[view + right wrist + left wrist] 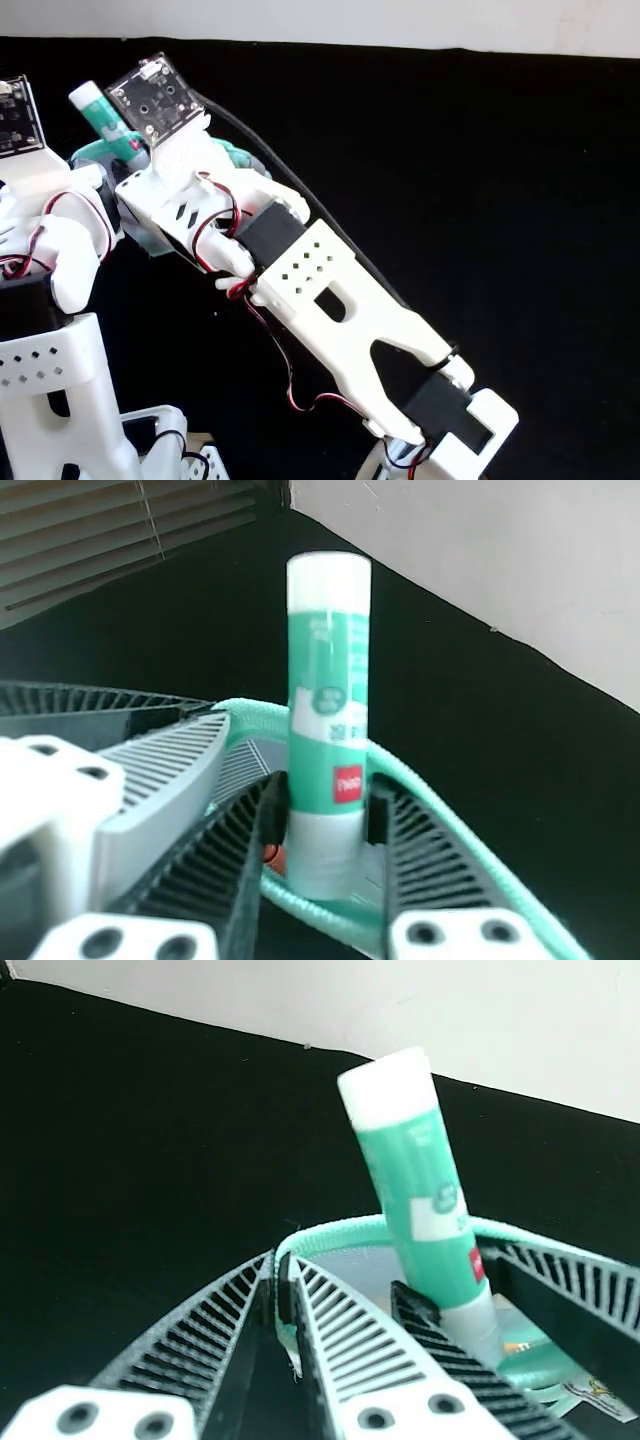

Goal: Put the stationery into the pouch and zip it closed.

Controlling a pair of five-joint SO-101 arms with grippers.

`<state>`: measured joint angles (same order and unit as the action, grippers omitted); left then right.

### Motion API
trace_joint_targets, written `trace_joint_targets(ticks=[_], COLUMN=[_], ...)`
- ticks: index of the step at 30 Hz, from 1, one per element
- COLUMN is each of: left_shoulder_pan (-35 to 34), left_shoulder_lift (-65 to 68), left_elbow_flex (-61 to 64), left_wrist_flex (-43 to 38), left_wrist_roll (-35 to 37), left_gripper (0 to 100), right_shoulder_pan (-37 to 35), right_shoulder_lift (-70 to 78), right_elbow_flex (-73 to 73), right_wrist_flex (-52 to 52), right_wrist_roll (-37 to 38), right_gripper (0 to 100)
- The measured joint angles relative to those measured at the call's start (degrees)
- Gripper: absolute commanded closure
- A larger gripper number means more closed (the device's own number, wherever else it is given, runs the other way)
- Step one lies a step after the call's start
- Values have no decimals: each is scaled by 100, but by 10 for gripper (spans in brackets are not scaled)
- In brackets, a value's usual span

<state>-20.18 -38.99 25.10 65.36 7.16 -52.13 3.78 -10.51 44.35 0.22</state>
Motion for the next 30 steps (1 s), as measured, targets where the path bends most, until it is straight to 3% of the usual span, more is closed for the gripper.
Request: trace_joint_targets(ticks=[30], left_shoulder_pan=[9], left_shoulder_lift=[0], left_elbow_flex=[0], left_wrist_flex=[0], left_wrist_roll=[0], left_gripper=[993], right_shoulder_pan=[35], right_shoulder_lift=[-1134], right_elbow_flex=[255], right_wrist_flex=[545], right_wrist_roll=[62], right_gripper=[837])
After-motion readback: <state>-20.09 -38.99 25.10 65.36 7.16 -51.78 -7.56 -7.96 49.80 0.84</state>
